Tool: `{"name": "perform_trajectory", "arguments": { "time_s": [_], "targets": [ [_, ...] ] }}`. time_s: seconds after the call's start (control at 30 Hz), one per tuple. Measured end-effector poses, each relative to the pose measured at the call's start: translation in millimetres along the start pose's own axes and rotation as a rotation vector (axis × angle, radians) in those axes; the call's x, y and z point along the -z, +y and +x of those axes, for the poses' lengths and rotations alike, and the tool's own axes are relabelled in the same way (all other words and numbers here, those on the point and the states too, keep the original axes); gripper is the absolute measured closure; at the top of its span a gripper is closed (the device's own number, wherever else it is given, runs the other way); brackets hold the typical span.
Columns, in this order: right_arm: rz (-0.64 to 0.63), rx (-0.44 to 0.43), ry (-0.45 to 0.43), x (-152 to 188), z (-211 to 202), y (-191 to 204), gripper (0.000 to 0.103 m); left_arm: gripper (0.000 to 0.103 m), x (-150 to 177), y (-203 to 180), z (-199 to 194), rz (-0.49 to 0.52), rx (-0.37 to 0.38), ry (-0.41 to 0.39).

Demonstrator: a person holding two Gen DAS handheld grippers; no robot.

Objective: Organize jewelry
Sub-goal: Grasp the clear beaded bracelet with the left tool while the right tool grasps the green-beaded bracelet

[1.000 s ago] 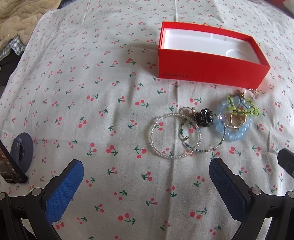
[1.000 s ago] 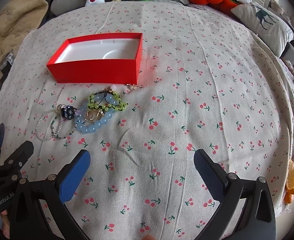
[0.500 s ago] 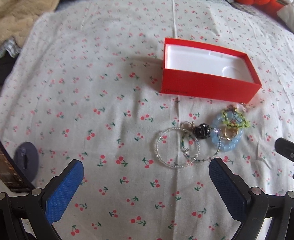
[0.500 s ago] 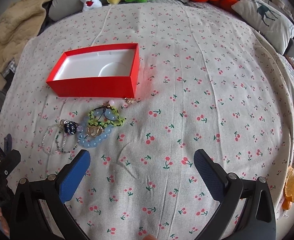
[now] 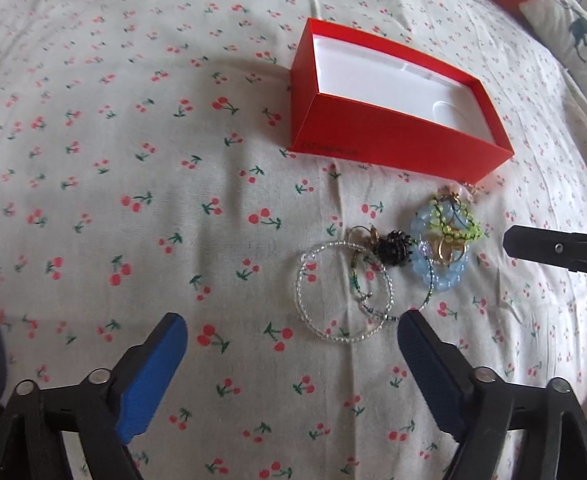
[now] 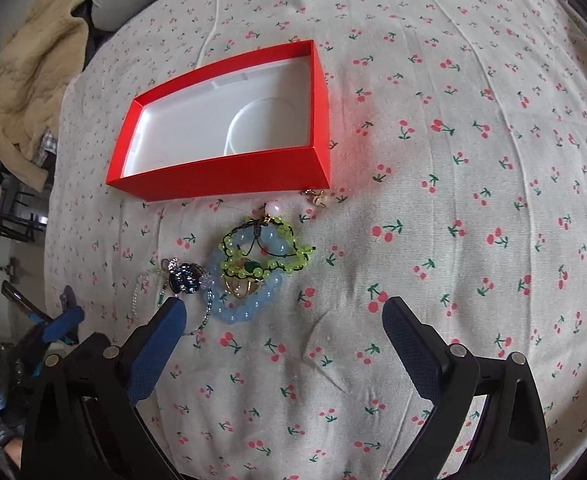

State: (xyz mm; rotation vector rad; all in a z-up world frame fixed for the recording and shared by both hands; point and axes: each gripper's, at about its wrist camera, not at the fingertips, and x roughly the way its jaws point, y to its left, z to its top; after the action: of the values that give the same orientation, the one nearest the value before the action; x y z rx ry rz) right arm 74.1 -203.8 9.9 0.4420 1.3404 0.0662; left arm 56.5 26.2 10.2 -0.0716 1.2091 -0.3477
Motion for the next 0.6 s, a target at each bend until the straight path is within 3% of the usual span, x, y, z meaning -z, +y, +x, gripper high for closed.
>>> {"name": "perform_trajectory", "arguments": {
  "time_s": [0.1, 0.27, 0.47, 0.6],
  "targets": [
    [0.029, -0.024, 0.007, -9.8, 6.2, -7.6, 0.022, 0.027, -4.7, 4.7, 11.7, -0.003, 0.039, 0.007],
    [0.067, -0.058, -0.002, -19.0, 15.7, -19.0, 0.057, 0.051, -4.7, 7.5, 32.1, 0.003, 0.071, 0.014],
    [0.038, -0.018, -0.016, -27.6, 27.5, -10.2, 0.078, 0.067, -12.6, -1.6, 44.5, 0.046, 0.028, 0.017],
    [0.006, 0.031, -0.023, -30.1, 32.9, -8.7, 0.083, 0.075, -15.2, -9.2, 50.6, 0.083, -0.012, 0.015]
  ]
}}
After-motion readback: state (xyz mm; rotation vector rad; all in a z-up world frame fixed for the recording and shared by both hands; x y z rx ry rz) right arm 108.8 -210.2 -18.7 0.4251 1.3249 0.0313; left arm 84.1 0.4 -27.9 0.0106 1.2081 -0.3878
